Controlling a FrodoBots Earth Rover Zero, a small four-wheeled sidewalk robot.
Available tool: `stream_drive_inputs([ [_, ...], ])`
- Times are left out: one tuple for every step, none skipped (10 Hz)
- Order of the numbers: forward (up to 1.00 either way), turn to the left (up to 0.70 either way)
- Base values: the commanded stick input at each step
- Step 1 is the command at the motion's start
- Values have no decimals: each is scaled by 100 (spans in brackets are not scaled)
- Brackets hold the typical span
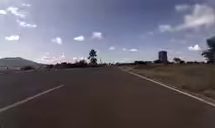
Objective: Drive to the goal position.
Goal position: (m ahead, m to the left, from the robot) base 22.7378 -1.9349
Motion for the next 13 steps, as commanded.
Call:
stream_drive_inputs([
  [85, -11],
  [85, -26],
  [85, -34],
  [85, -25],
  [85, -5],
  [85, 0],
  [85, 0],
  [85, 0],
  [85, 0],
  [85, 0],
  [85, 0],
  [85, 0],
  [85, 0],
])
